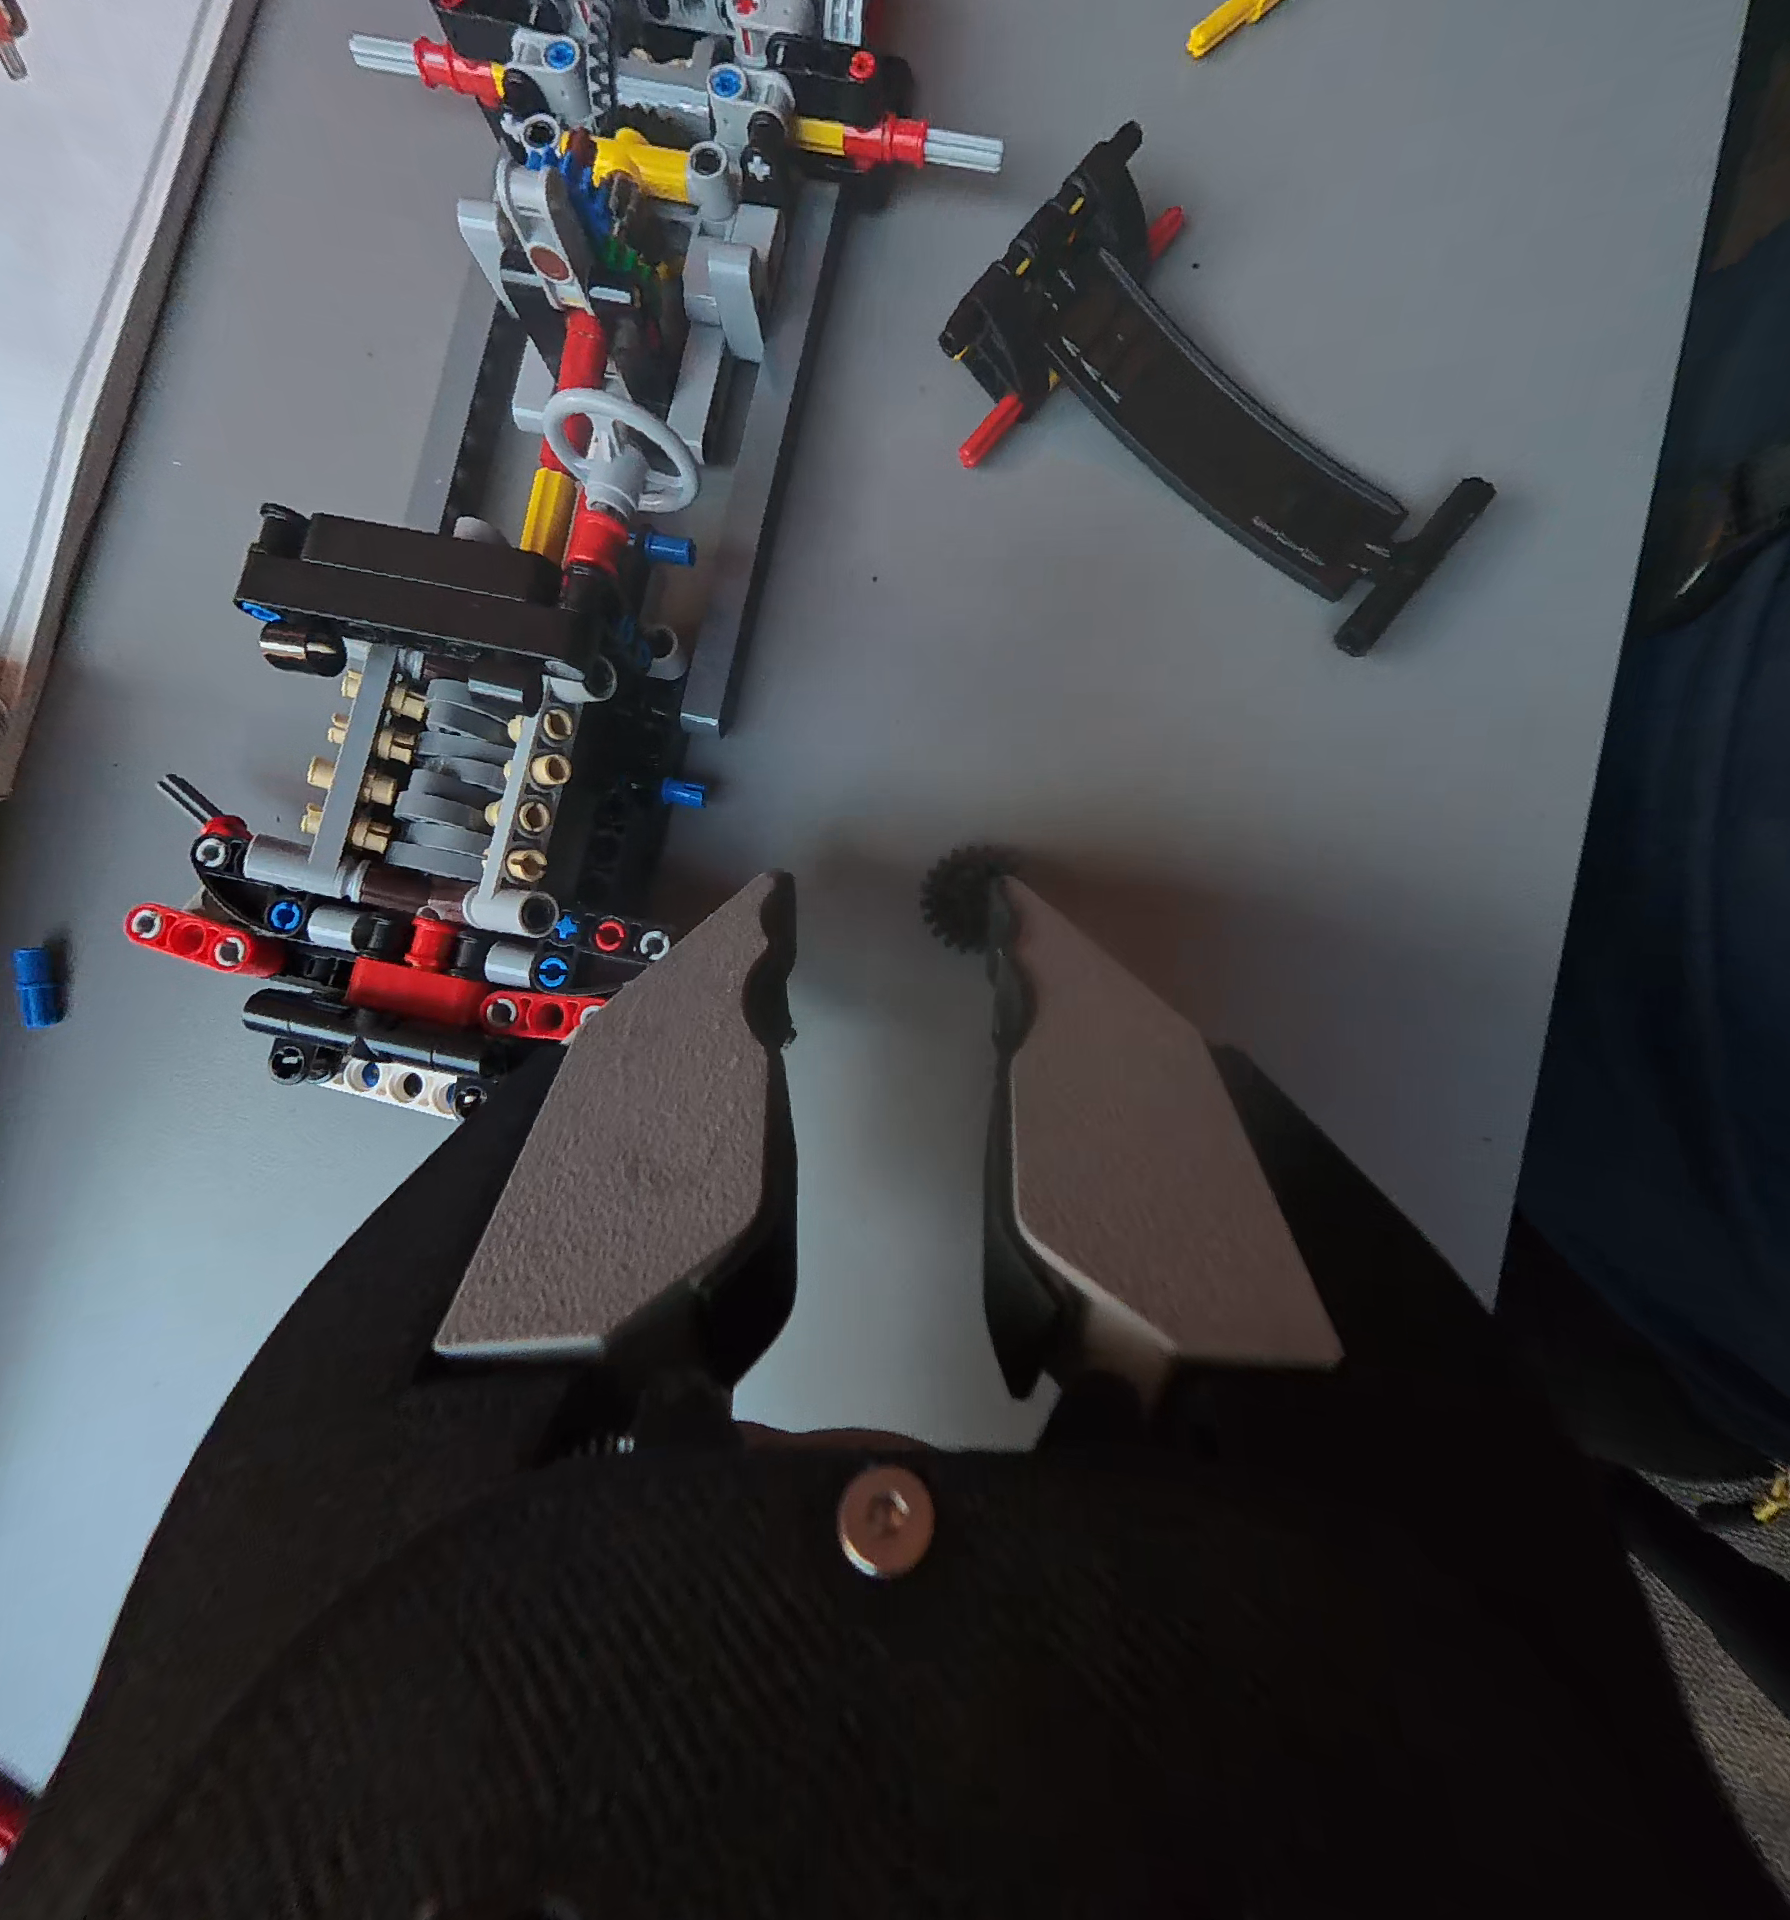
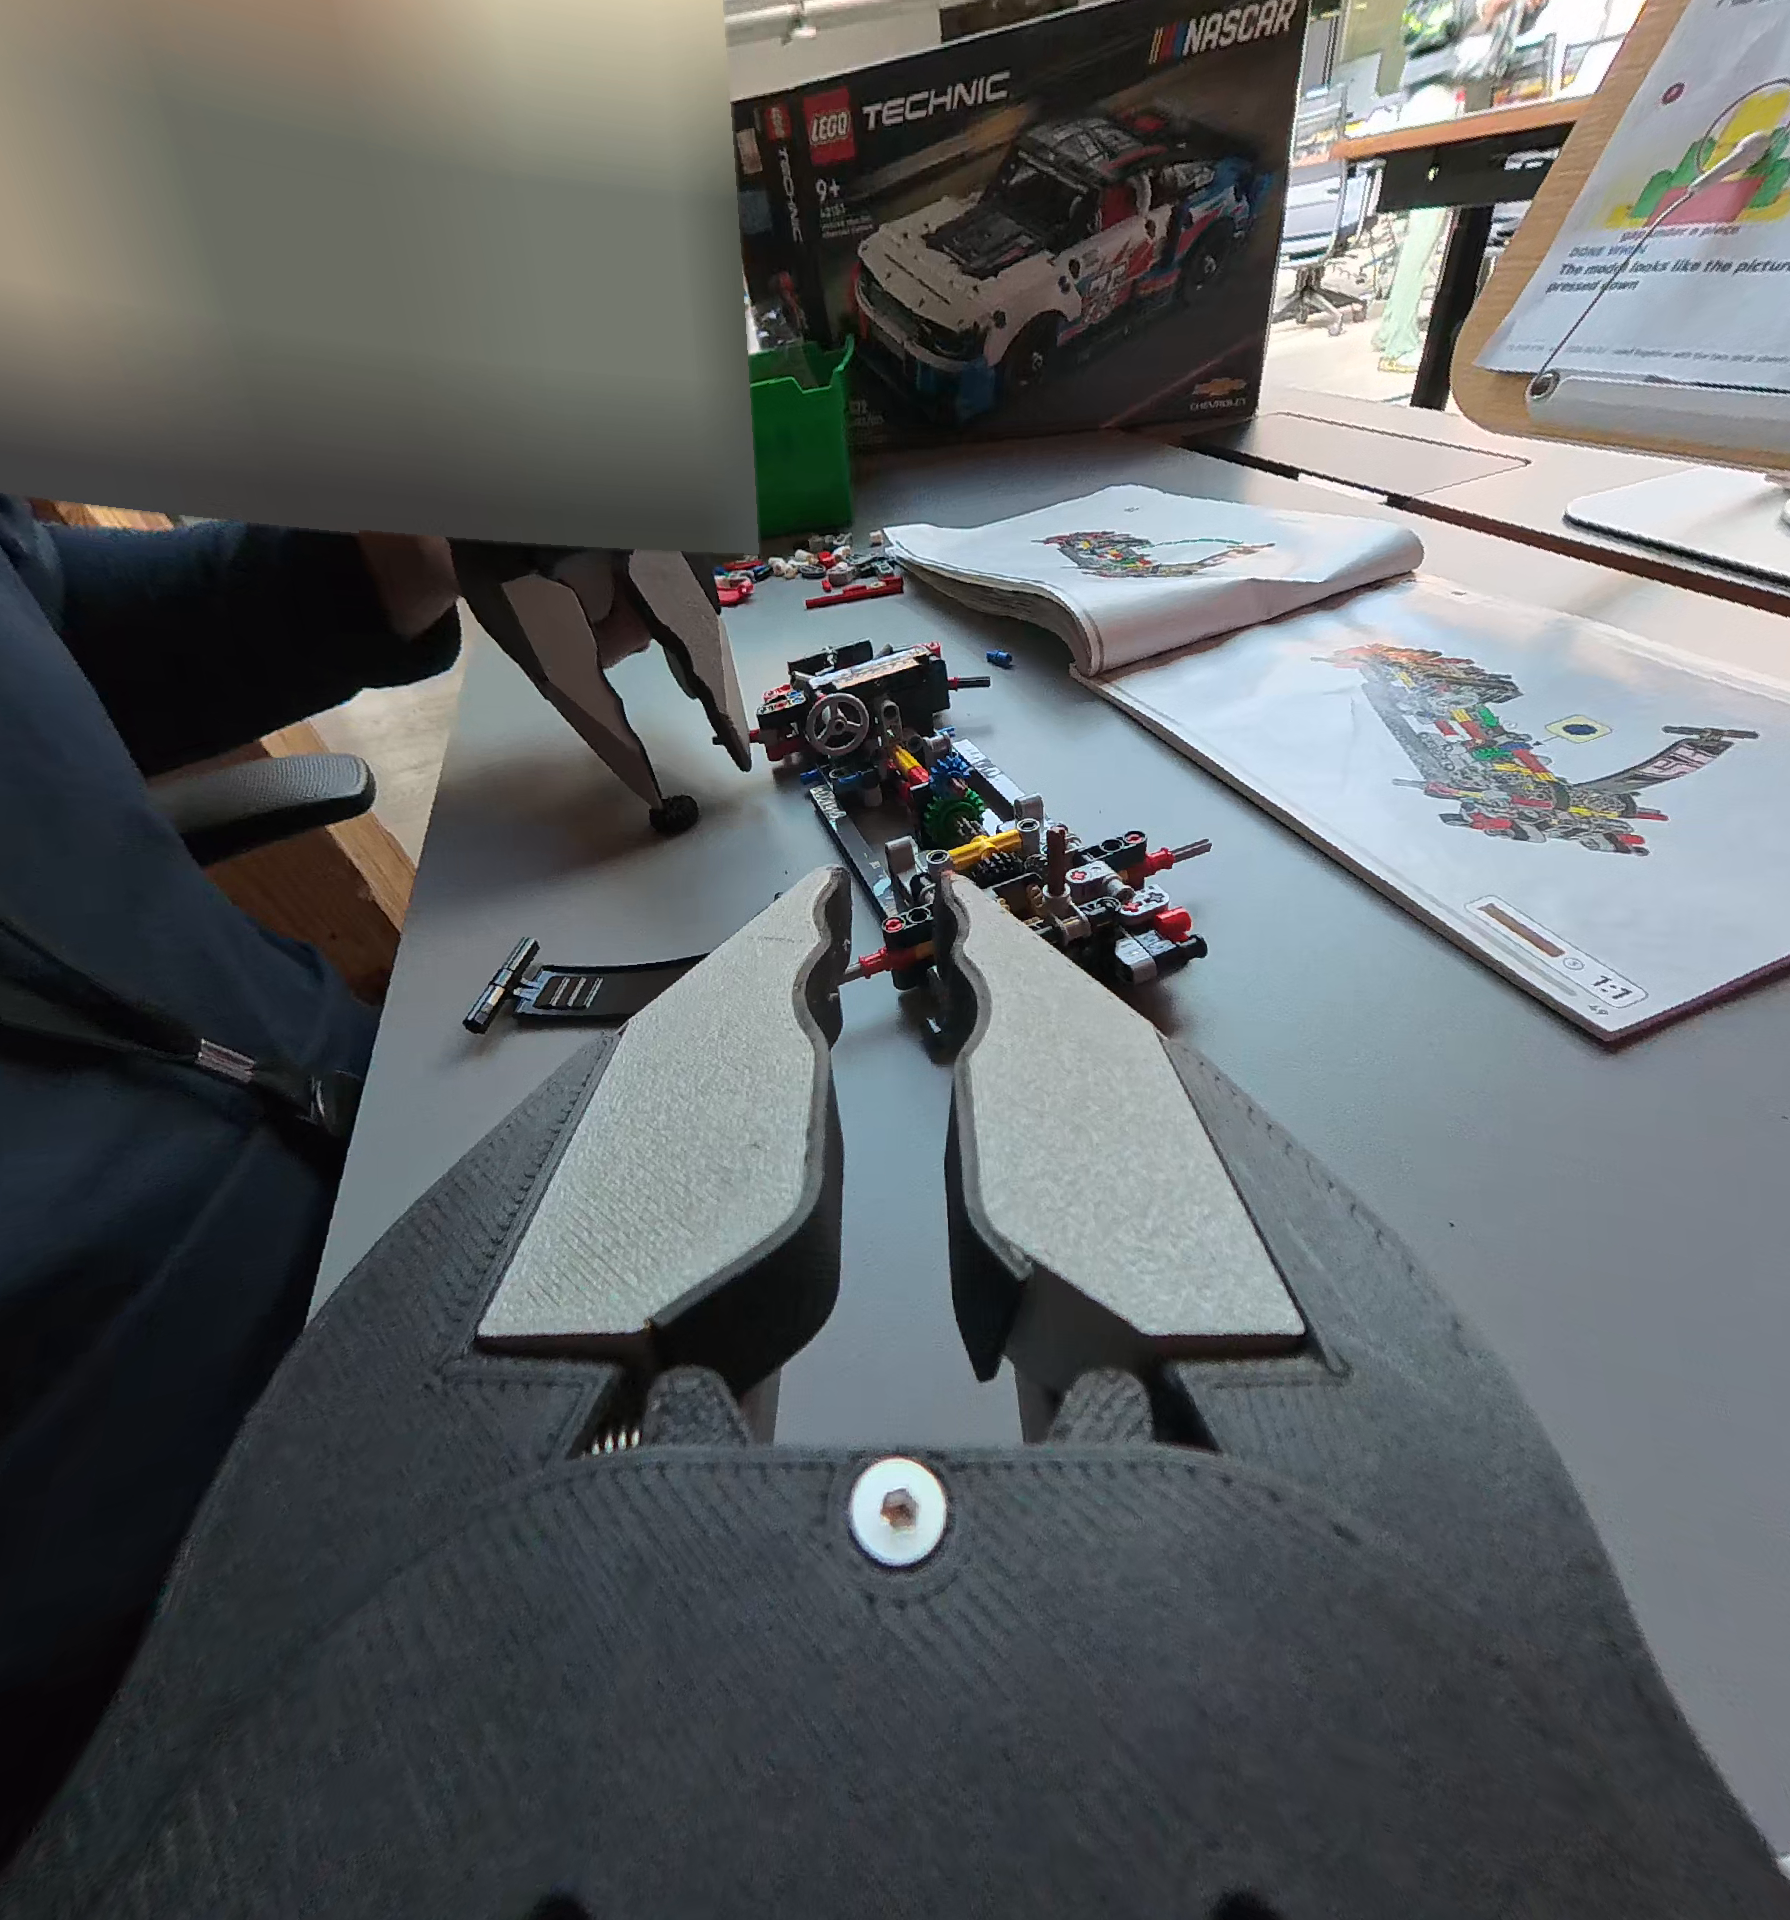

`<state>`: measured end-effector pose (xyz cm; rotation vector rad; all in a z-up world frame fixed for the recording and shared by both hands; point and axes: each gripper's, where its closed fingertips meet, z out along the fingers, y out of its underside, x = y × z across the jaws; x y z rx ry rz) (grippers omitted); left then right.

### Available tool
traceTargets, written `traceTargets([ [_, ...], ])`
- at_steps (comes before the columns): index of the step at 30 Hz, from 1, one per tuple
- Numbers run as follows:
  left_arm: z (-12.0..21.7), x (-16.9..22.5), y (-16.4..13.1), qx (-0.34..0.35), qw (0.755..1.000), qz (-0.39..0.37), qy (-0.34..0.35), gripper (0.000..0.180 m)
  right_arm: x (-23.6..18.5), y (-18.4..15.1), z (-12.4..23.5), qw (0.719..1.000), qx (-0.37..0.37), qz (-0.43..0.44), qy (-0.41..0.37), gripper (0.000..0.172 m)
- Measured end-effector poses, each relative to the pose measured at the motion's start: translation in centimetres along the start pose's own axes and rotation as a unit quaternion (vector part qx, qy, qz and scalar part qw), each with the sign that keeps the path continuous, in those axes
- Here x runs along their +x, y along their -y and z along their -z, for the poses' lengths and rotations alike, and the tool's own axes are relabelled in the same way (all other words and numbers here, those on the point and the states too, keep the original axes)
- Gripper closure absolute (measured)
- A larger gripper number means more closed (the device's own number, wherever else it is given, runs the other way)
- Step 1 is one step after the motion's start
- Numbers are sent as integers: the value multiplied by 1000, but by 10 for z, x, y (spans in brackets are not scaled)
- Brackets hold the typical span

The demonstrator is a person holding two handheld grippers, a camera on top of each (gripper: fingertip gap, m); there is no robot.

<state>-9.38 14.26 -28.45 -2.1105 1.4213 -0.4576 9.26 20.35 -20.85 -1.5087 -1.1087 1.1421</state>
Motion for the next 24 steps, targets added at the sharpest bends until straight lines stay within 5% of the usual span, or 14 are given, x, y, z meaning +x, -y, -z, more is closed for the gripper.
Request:
traceTargets([
  [13, -4, 10, 0, -10, 1000, -16, 0, 147, -1, -1, 1, 1000, -2, 9, -6, 159],
  [20, -9, 14, -1, -17, 1000, -25, -4, 162, -1, 1, 3, 1000, 3, 7, -9, 160],
  [24, -1, 18, 34, 36, 999, -39, -10, 162, -3, -1, 0, 1000, -4, 12, -4, 160],
])
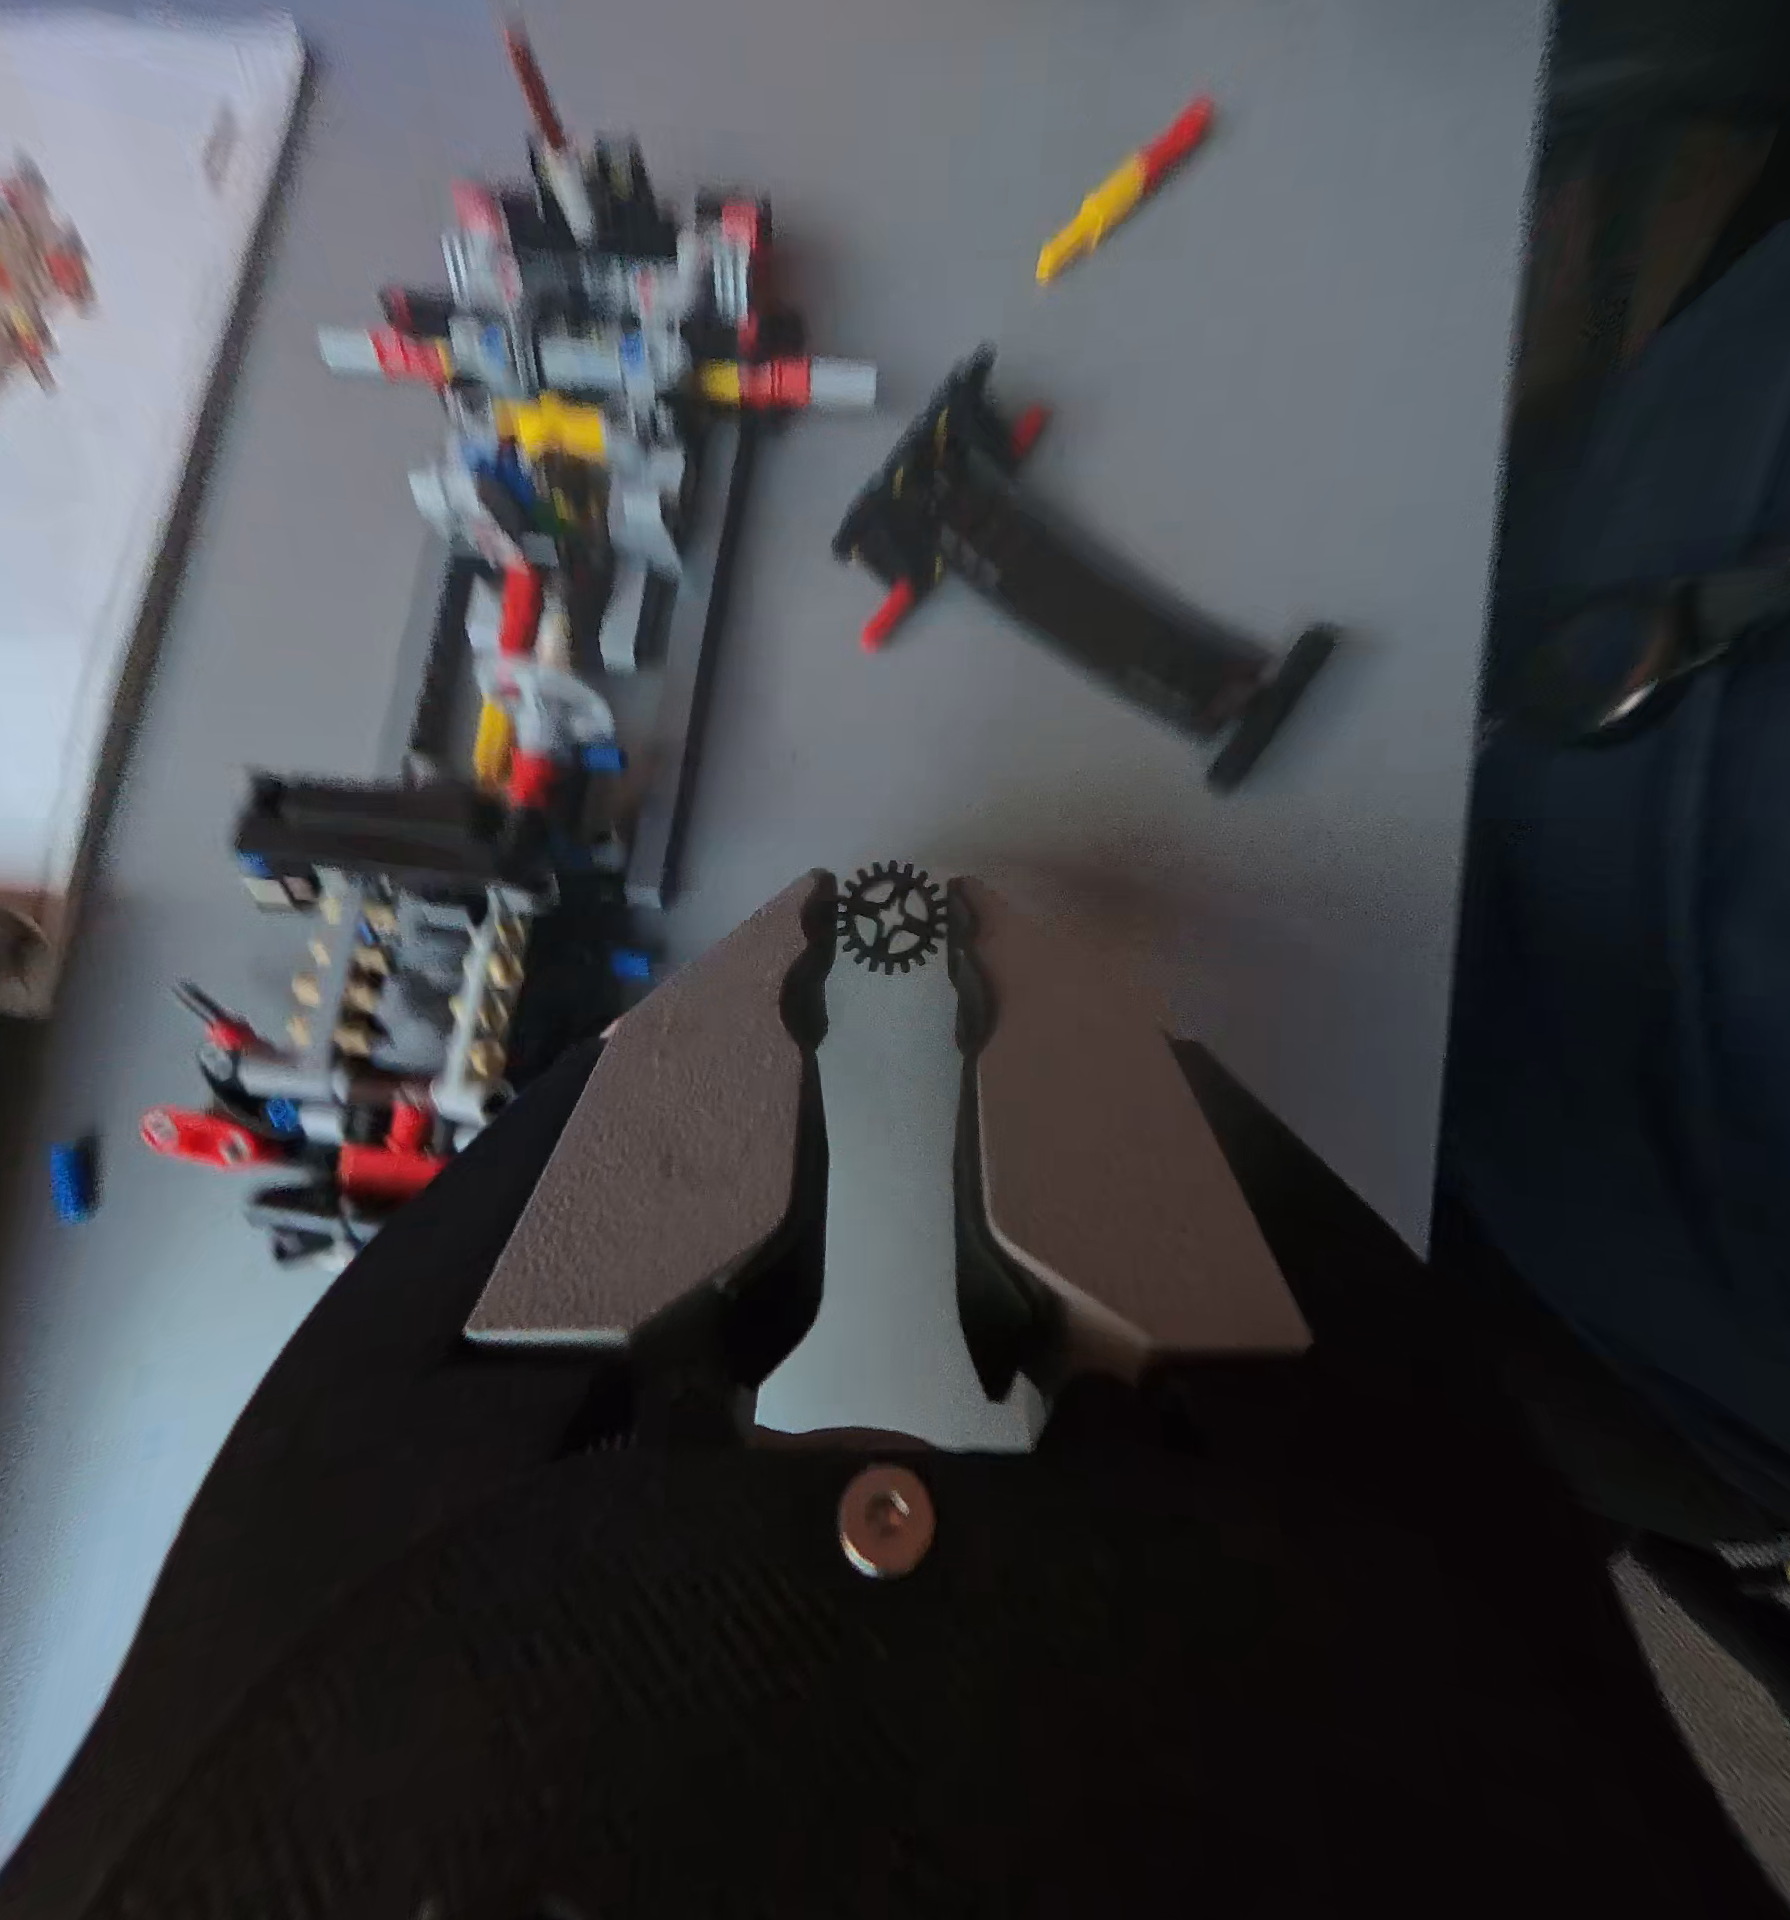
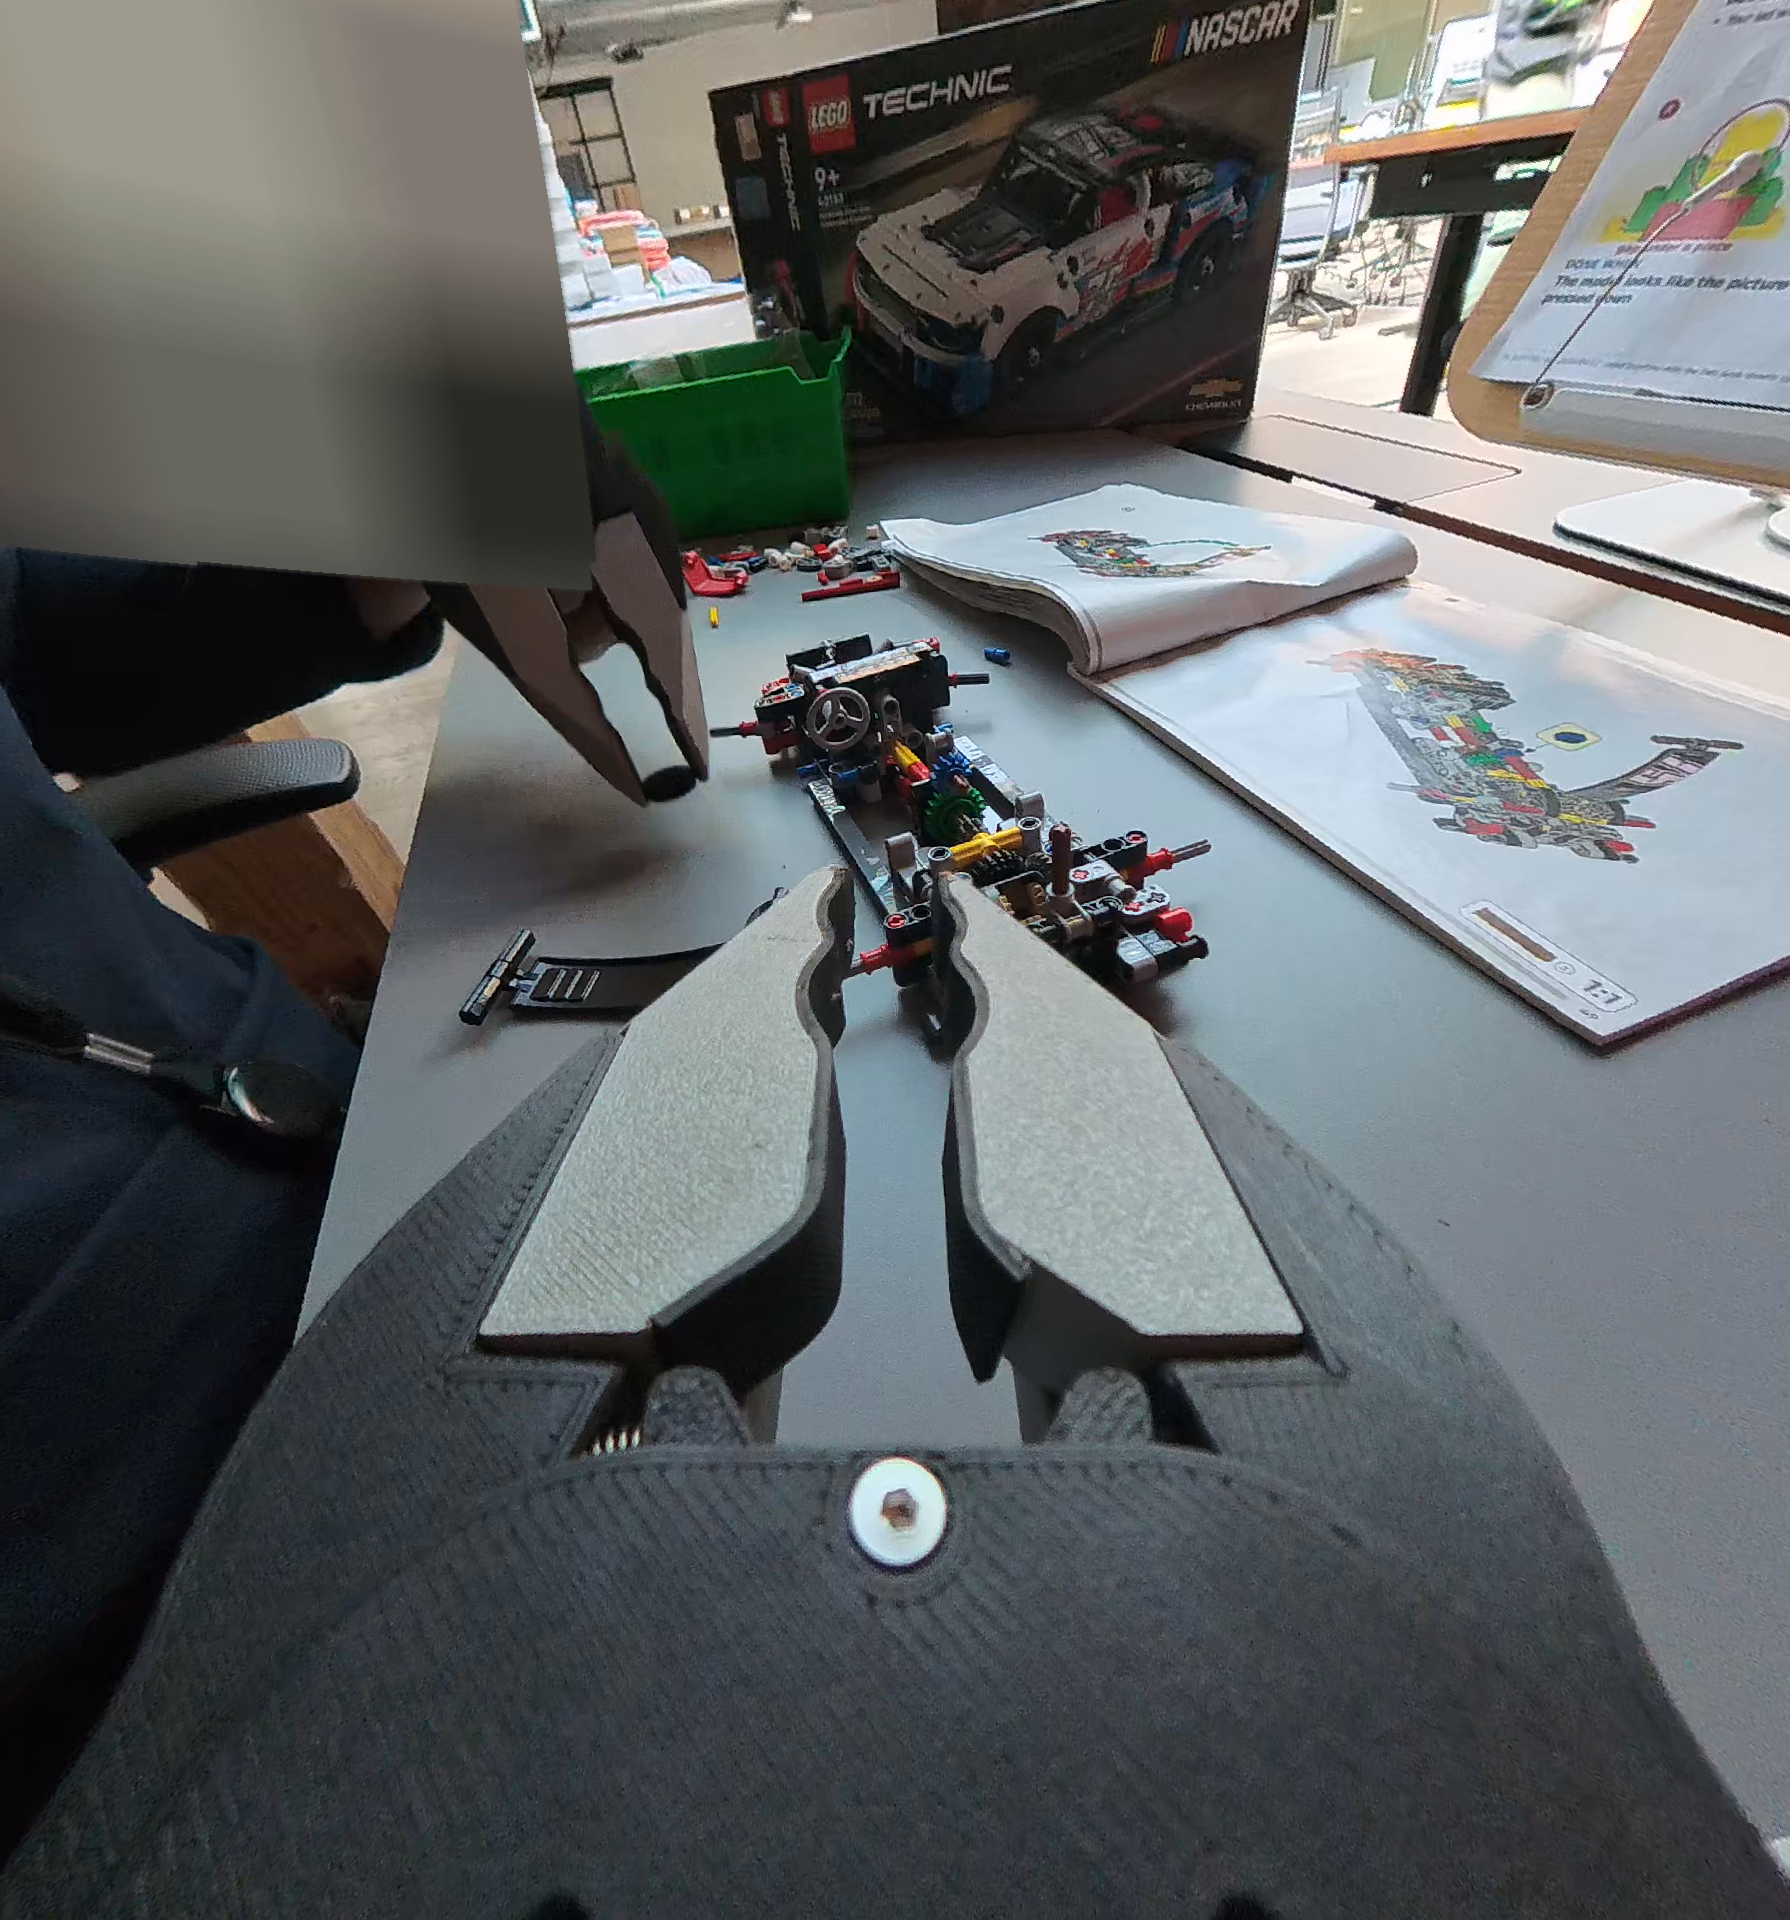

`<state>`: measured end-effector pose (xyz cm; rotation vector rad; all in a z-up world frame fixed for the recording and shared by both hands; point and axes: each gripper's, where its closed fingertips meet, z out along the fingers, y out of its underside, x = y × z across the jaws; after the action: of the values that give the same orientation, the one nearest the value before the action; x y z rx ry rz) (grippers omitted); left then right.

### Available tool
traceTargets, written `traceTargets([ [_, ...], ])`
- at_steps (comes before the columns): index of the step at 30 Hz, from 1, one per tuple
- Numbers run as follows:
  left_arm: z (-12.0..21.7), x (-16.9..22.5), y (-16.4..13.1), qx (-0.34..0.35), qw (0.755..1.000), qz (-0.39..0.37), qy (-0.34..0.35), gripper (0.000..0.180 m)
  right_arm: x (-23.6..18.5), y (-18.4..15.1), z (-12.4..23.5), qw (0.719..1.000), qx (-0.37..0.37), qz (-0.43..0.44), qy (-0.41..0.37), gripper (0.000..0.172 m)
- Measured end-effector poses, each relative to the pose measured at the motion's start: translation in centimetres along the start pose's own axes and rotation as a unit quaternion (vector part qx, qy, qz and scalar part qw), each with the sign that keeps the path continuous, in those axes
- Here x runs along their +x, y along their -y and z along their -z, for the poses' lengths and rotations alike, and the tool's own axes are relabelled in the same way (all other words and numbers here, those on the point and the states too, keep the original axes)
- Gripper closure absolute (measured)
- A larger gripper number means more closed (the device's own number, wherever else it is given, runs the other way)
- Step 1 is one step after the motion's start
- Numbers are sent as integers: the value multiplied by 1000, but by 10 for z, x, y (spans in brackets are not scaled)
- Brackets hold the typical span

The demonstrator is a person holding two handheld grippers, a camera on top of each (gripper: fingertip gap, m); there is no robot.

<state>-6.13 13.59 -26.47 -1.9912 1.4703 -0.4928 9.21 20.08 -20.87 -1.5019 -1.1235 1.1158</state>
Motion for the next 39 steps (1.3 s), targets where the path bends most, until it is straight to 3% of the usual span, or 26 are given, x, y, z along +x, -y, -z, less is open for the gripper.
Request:
traceTargets([
  [4, 4, -21, 72, 72, 996, -38, 43, 162, -1, -1, -2, 1000, -5, 8, -1, 161],
  [9, -27, -68, 103, 34, 989, -58, 130, 163, 4, 0, 1, 1000, 0, -2, -11, 161],
  [14, -58, -70, 139, 50, 990, -85, 97, 163, 9, -2, 0, 1000, -5, -13, -20, 162],
  [20, -82, -62, 141, 9, 993, -103, 51, 164, 9, -4, -1, 1000, -11, -11, -21, 162],
  [31, -85, -68, 135, 0, 992, -100, 75, 163, 13, -3, -3, 999, -12, -13, -29, 167],
  [34, -82, -71, 136, -2, 989, -113, 96, 163, 35, 5, -3, 996, -3, -59, -61, 172],
  [39, -73, -65, 148, 25, 979, -156, 126, 164, 50, 21, -19, 990, -13, -142, 1, 165],
])
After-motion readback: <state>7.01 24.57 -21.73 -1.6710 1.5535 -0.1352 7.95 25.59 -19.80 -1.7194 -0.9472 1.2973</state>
